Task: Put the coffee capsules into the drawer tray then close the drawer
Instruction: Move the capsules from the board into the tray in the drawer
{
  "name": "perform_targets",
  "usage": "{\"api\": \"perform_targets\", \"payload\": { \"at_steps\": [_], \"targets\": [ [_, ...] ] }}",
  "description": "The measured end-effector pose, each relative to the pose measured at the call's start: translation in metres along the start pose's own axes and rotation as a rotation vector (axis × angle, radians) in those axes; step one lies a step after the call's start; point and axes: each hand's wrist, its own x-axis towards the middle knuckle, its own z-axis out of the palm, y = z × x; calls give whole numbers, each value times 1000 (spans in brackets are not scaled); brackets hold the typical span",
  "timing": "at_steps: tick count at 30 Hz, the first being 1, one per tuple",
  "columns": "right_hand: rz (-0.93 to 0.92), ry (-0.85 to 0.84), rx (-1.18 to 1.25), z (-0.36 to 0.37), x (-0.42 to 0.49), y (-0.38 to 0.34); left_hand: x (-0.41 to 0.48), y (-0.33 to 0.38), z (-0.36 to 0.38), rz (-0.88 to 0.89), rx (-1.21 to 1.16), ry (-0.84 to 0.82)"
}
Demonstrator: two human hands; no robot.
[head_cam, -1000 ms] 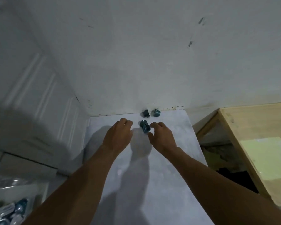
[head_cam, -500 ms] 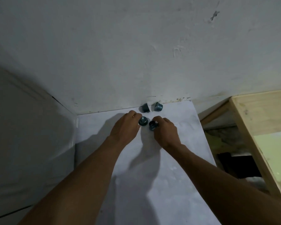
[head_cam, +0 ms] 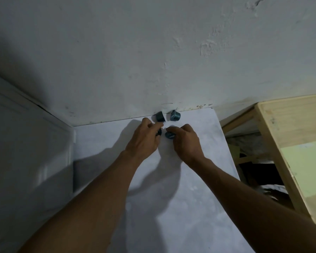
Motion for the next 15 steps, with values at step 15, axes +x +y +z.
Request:
{"api": "perform_targets", "payload": {
  "at_steps": [15],
  "targets": [
    [76,56,-22,1,7,3,-18,-5,-1,-59,24,125]
  ]
}}
